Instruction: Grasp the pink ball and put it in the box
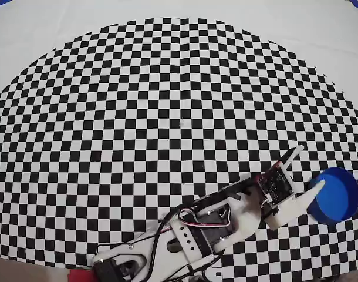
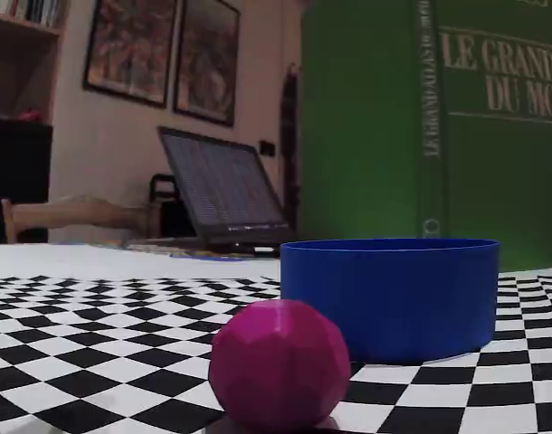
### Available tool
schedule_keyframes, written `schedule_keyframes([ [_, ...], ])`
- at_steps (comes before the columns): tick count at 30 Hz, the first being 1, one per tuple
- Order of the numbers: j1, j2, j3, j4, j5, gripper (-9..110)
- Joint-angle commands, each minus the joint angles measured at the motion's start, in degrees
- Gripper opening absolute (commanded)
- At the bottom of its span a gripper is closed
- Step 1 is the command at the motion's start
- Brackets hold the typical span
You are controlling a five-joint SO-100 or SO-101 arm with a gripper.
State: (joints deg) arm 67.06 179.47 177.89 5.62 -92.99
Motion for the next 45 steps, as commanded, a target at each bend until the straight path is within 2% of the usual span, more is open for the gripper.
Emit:
schedule_keyframes([
  [1, 1.7, -0.5, 0.4, -0.5, -0.6, 27],
  [14, 2.4, -2.3, 0.4, -0.3, -0.6, 26],
  [45, 2.5, -18.3, 0.4, -0.3, 0.0, 27],
])
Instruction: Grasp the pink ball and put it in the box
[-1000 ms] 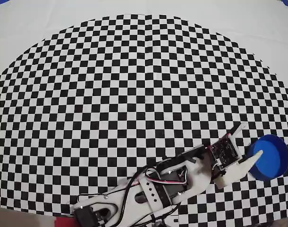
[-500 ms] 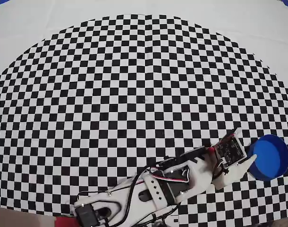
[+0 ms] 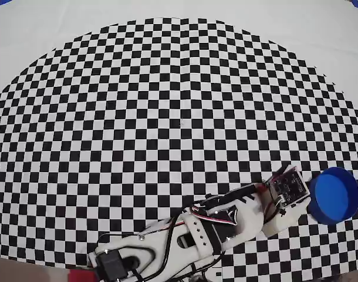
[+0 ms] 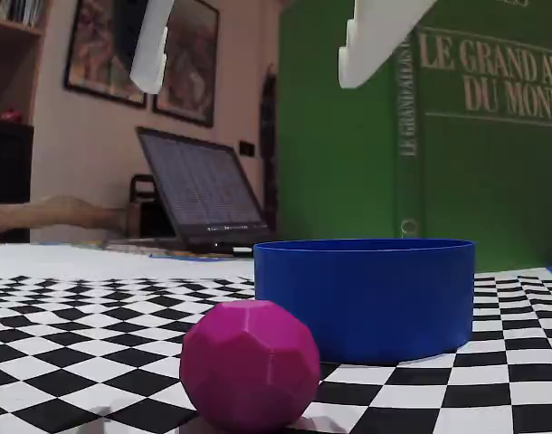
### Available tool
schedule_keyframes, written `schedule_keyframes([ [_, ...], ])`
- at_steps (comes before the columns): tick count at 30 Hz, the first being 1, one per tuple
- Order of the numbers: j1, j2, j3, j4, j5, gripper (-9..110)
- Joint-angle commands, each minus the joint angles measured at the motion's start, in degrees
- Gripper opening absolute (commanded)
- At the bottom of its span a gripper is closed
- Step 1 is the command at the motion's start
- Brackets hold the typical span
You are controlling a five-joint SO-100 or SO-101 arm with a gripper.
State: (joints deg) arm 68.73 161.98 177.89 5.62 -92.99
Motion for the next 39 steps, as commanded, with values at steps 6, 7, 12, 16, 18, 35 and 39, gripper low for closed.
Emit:
schedule_keyframes([
  [6, 0.8, -2.5, 0.4, -0.3, 0.1, 27],
  [7, 0.8, -2.6, 0.4, -0.3, 0.1, 27],
  [12, 0.4, -4.3, 0.4, -0.3, 0.1, 27],
  [16, 0.4, -6.2, 0.4, -0.3, 0.1, 27],
  [18, 0.4, -7.0, 0.4, -0.3, 0.2, 27],
  [35, 0.4, -12.4, 0.4, -0.2, 0.7, 28],
  [39, 0.4, -13.2, 0.3, -0.2, 1.1, 28],
])
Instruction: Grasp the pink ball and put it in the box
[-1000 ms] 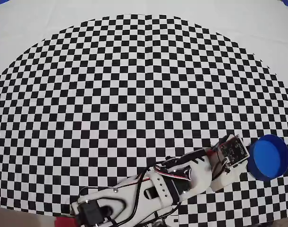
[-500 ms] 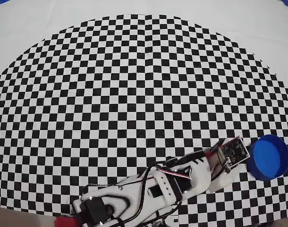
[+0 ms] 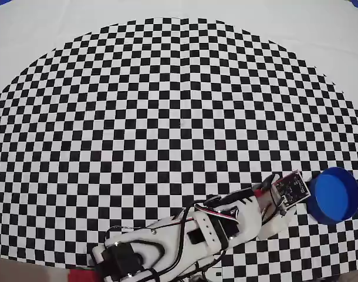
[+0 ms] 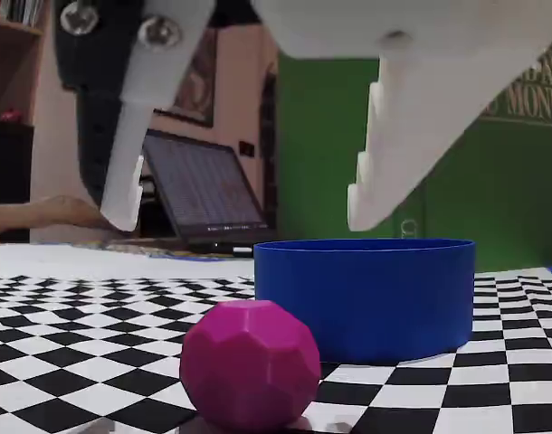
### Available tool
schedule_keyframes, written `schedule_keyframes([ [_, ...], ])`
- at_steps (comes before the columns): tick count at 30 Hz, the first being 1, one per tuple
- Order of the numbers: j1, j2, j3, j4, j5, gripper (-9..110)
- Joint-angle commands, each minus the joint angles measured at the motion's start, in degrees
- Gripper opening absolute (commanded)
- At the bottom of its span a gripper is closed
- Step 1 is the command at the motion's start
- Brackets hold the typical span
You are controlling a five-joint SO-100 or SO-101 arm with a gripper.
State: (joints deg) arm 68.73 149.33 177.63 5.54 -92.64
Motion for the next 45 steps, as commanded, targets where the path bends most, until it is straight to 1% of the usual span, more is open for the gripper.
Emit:
schedule_keyframes([
  [1, 0.4, -0.8, 0.5, -0.1, 0.7, 28],
  [23, 0.6, -6.9, 0.3, -0.7, 0.7, 28],
  [32, 0.7, -10.8, 0.2, -4.4, 0.7, 28],
  [45, 0.8, -12.6, 0.2, -6.0, 0.7, 28],
])
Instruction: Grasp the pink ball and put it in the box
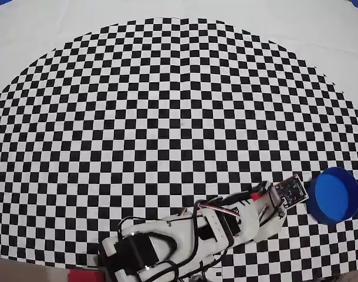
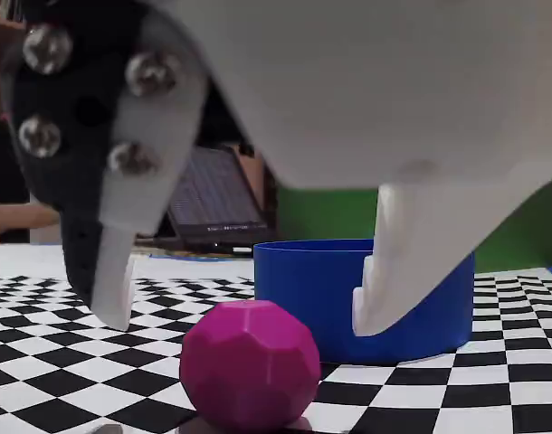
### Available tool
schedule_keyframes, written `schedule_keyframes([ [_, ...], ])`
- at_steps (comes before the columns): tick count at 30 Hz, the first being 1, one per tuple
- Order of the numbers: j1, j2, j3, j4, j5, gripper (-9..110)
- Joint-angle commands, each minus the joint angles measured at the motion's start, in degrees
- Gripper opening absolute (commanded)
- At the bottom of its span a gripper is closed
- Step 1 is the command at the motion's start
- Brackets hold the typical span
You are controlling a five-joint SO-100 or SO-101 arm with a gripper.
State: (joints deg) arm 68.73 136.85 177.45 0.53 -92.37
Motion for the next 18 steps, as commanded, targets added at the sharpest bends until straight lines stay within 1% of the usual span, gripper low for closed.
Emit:
schedule_keyframes([
  [1, 0.8, -0.1, 0.4, -1.1, 0.4, 28],
  [18, 0.9, -4.3, -1.2, -4.7, 0.1, 28],
])
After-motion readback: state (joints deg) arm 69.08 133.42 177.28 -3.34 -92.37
